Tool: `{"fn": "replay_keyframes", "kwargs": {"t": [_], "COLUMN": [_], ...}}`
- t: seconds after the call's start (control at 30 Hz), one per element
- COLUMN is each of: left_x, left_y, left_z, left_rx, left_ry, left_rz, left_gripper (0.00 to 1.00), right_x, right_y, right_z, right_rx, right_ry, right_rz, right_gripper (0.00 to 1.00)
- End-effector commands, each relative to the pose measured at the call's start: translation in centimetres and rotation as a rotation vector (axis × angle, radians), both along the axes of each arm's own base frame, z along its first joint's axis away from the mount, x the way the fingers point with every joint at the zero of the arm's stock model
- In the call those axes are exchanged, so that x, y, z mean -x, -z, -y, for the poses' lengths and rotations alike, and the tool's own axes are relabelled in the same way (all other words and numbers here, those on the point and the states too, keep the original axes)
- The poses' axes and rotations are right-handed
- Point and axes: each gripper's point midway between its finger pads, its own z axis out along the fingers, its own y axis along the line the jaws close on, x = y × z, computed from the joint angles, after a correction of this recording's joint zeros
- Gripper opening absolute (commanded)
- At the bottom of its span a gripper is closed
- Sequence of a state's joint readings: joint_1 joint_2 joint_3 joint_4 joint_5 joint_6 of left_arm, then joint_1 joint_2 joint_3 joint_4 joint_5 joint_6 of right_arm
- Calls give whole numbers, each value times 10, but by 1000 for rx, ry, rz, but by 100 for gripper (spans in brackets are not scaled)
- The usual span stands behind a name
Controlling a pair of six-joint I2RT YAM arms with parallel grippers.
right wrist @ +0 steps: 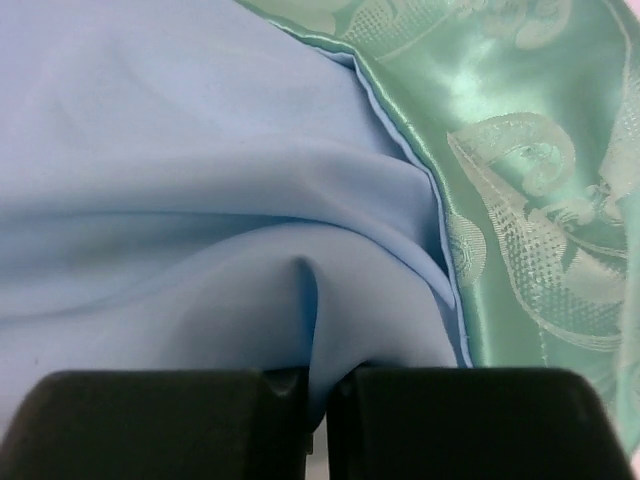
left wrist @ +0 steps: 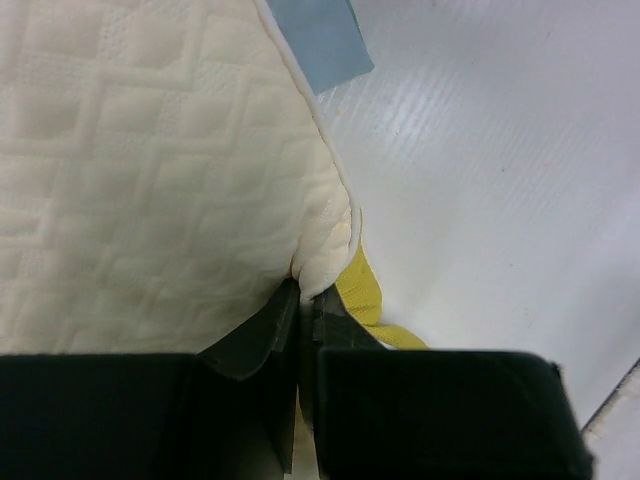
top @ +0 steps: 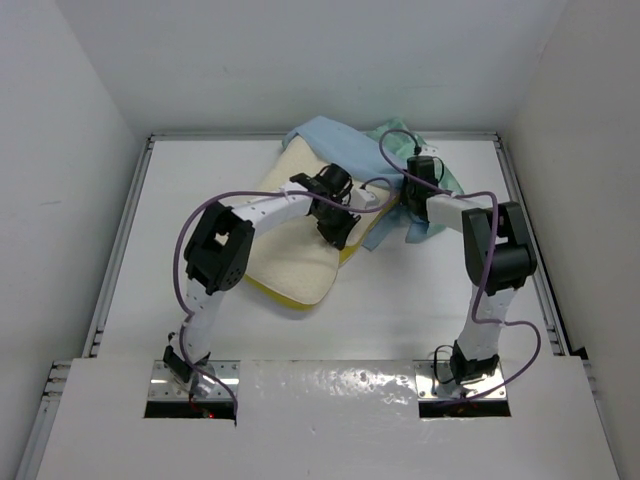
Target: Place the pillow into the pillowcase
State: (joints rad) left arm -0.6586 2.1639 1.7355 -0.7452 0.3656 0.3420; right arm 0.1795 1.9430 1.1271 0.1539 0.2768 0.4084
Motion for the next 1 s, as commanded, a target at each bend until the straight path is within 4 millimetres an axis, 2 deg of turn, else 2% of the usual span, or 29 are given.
{"fn": "replay_keyframes", "kwargs": {"t": [0.0,0.1,0.2,0.23,0.27,0.3,0.33,0.37,0.4,0.43,0.57,0.6,0.63,0.7,0.73,0.77,0.8,0.83,0.87,0.9,0.93,0.97], "left_x": [-5,-19,-39,-45,-58,-65,-67,-75,-77,-82,-82,-81,-79,-78,-79,-80,-83,-85,-84,-76,-73,-66], "left_y": [8,1,-17,-25,-44,-56,-70,-94,-105,-119,-122,-121,-117,-125,-138,-146,-154,-164,-163,-147,-139,-126], "left_z": [-8,-14,-7,-3,5,10,16,21,22,22,21,22,22,24,23,22,18,14,13,13,16,18], "left_rx": [18,54,100,123,162,192,236,286,304,316,326,329,329,359,384,397,401,418,422,406,403,393], "left_ry": [-35,-79,-100,-104,-127,-138,-139,-155,-157,-182,-201,-203,-213,-214,-214,-214,-225,-234,-238,-231,-214,-194], "left_rz": [-56,-53,-1,14,43,63,63,94,111,134,136,130,116,115,136,151,172,200,205,172,166,145], "left_gripper": [0,0,0,0,0,0,0,0,0,0,0,0,0,0,0,0,0,0,0,0,0,0], "right_x": [-19,-9,10,18,41,60,79,99,115,134,179,185,183,185,181,183,166,166,163,174,169,173], "right_y": [-5,-3,-19,-37,-40,-41,-58,-64,-64,-75,-85,-87,-93,-78,-68,-49,-44,-36,-34,-26,-32,-34], "right_z": [4,4,-25,-38,-67,-76,-85,-100,-105,-118,-167,-175,-181,-178,-168,-156,-136,-129,-126,-124,-128,-130], "right_rx": [-39,-53,-82,-110,-202,-235,-246,-295,-304,-306,-415,-488,-531,-553,-544,-575,-602,-635,-632,-588,-552,-516], "right_ry": [55,15,-216,-299,-460,-527,-603,-696,-730,-790,-961,-958,-972,-931,-887,-801,-705,-659,-653,-638,-660,-689], "right_rz": [84,67,21,32,-13,-40,-37,-61,-85,-92,-119,-137,-109,-157,-174,-226,-196,-223,-241,-319,-312,-314], "right_gripper": [0,0,0,0,0,0,0,0,0,0,0,0,0,0,0,0,0,0,0,0,7,22]}}
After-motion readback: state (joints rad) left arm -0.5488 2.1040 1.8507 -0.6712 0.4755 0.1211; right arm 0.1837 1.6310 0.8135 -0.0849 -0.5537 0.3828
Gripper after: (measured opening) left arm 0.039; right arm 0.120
